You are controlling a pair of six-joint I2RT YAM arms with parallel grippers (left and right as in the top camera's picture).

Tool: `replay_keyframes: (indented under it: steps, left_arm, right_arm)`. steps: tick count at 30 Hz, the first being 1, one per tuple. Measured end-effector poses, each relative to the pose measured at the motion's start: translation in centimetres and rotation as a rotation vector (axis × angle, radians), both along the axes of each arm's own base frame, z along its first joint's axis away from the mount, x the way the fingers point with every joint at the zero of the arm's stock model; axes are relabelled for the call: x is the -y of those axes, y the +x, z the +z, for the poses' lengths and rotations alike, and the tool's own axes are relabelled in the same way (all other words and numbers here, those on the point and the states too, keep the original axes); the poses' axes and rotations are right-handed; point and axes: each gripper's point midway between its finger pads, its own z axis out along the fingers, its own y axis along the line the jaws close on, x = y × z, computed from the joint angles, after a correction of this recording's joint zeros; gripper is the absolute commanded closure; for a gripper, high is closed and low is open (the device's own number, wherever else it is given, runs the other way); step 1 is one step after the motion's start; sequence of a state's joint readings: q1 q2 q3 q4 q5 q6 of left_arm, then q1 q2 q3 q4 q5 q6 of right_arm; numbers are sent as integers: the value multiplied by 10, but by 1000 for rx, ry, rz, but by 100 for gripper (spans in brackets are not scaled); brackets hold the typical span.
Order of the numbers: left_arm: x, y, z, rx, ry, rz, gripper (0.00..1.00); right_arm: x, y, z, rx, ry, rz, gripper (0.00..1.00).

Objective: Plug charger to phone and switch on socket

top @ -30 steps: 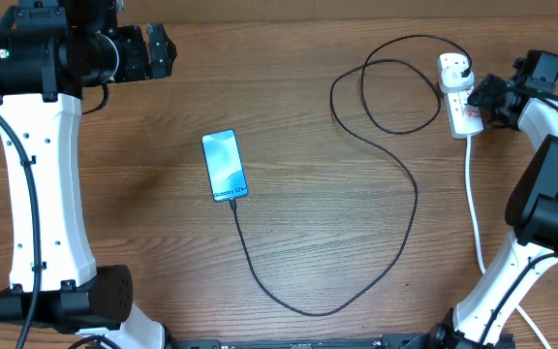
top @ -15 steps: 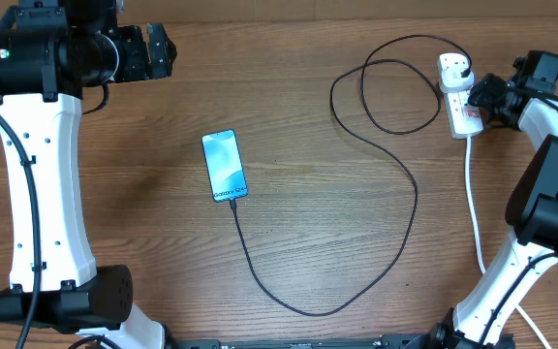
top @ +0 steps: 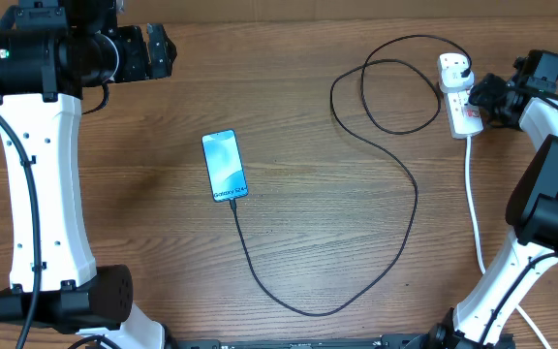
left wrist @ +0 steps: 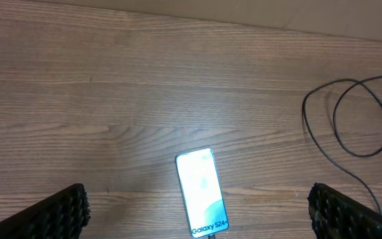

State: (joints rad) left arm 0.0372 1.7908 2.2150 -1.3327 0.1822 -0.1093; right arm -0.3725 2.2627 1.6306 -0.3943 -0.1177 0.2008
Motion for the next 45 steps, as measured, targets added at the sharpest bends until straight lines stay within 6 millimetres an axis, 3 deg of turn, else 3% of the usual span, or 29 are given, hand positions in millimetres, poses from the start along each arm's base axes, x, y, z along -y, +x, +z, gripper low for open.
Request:
replay_keyframes:
  steps: [45]
  left_arm:
    - [0,0,0,-1,0,0,0]
  right_arm:
    - [-10,-4,-4,-56,36,-2,29]
